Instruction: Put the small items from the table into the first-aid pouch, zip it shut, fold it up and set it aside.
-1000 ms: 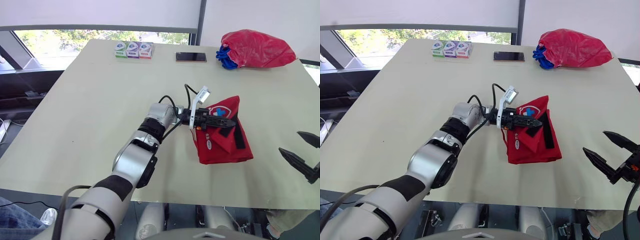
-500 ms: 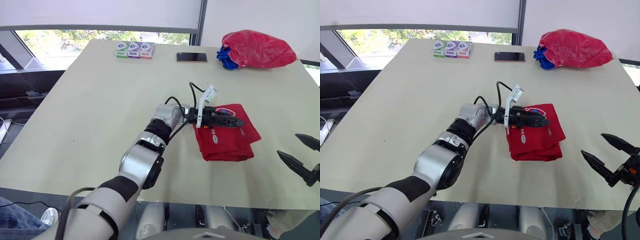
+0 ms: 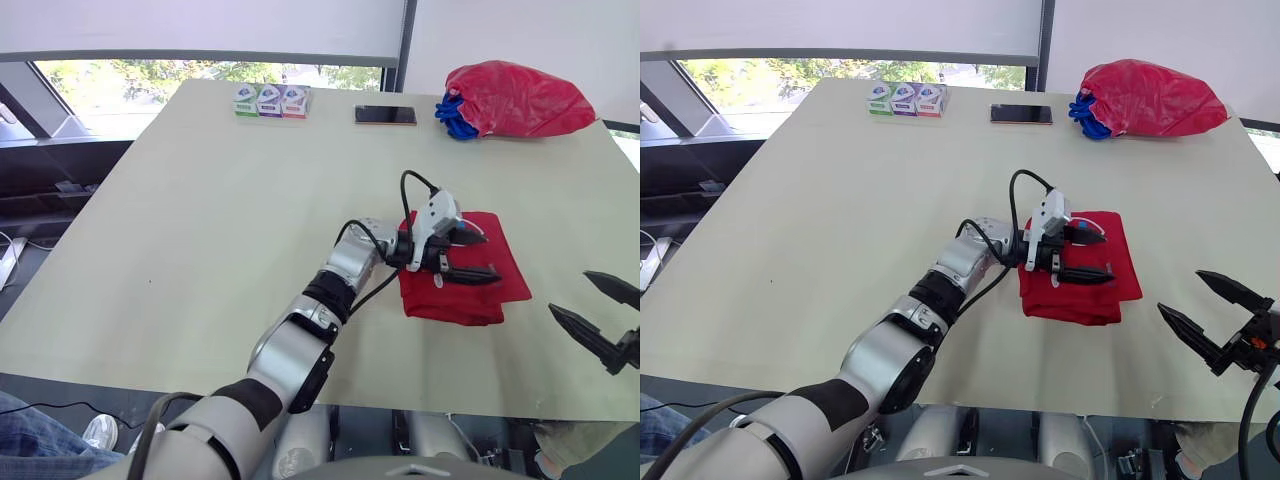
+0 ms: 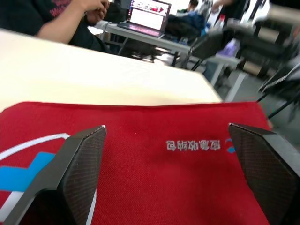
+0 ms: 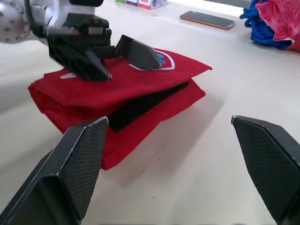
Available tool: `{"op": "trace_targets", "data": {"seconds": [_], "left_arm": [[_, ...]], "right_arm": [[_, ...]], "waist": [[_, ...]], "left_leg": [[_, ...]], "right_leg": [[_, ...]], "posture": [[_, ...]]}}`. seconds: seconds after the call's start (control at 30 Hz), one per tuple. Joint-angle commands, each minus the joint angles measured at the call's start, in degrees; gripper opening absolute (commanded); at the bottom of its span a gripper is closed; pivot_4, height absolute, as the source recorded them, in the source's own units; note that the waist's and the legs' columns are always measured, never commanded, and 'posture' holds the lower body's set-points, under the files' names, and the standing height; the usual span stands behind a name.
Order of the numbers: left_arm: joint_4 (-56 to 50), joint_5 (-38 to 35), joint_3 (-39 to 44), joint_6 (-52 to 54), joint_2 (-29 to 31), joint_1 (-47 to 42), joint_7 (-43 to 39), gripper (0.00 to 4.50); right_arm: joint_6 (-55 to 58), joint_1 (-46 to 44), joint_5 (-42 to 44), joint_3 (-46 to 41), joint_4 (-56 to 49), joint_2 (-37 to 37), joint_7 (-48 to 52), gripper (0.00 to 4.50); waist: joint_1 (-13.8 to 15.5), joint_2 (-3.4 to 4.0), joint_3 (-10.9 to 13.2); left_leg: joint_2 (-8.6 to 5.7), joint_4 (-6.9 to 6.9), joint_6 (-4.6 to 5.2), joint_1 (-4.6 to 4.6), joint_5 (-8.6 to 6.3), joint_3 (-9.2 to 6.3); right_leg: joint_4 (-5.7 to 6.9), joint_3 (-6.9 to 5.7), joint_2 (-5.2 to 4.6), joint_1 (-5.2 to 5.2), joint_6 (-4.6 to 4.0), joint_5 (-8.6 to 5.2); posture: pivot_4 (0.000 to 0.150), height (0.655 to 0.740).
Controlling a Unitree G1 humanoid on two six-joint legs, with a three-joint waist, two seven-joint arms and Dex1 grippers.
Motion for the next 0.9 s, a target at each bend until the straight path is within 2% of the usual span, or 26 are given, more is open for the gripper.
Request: {"op": "trace_targets", "data": {"seconds": [0.03, 0.23, 0.37, 0.6, 0.7, 0.9], "left_arm": [[2.13, 6.42, -4.45, -10.38, -1.25, 2.23, 4.06, 4.42], [7.78, 15.56, -9.23, -22.88, -0.08, 1.48, 11.46, 4.42], [10.02, 19.95, -12.38, -27.53, 1.02, 1.42, 12.67, 4.42], [9.37, 15.16, -9.07, -22.87, -0.20, 1.13, 7.12, 4.42], [8.29, 13.28, -7.62, -21.25, -0.56, 0.31, 4.43, 3.57], [4.77, 12.40, -7.90, -20.14, -0.64, -0.05, 0.73, 0.73]], "right_arm": [[-1.58, 0.54, 0.01, 0.06, -0.92, 0.48, -0.55, 4.50], [-2.15, 0.74, 0.02, 0.95, -1.08, 0.44, -1.21, 4.50], [-2.35, 0.46, -0.07, 1.45, -0.82, 0.28, -1.32, 4.50], [-4.38, 1.06, -1.53, 1.67, 1.02, -0.04, 0.15, 4.50], [-5.22, 1.46, -1.68, 1.35, 1.78, -0.14, 0.98, 4.50], [-6.35, 1.85, -1.57, 1.42, 2.64, -0.21, 1.97, 4.50]], "waist": [[0.05, 0.01, -0.02], [0.25, 0.05, -0.22], [0.27, 0.06, -0.26], [0.26, 0.08, -0.31], [0.18, 0.08, -0.31], [-0.05, 0.09, -0.31]], "left_leg": [[0.00, 0.00, 0.01, 0.00, -0.01, 0.00], [-0.02, 0.03, 0.06, 0.03, -0.03, 0.01], [-0.03, 0.04, 0.07, 0.07, -0.04, 0.01], [-0.02, 0.05, 0.09, 0.08, -0.05, 0.01], [-0.03, 0.05, 0.09, 0.08, -0.05, 0.01], [-0.02, 0.04, 0.10, 0.07, -0.06, 0.01]], "right_leg": [[-0.01, 0.00, 0.00, 0.00, 0.01, 0.00], [-0.03, 0.00, -0.02, 0.05, 0.00, 0.00], [-0.05, 0.00, -0.02, 0.11, 0.00, -0.01], [-0.05, -0.01, -0.02, 0.11, 0.01, -0.01], [-0.05, -0.01, -0.01, 0.11, 0.01, -0.01], [-0.05, -0.01, 0.00, 0.10, 0.01, -0.02]], "posture": [[0.150, 0.7400], [0.150, 0.7400], [0.150, 0.7400], [0.150, 0.7400], [0.150, 0.7400], [0.150, 0.7400]]}}
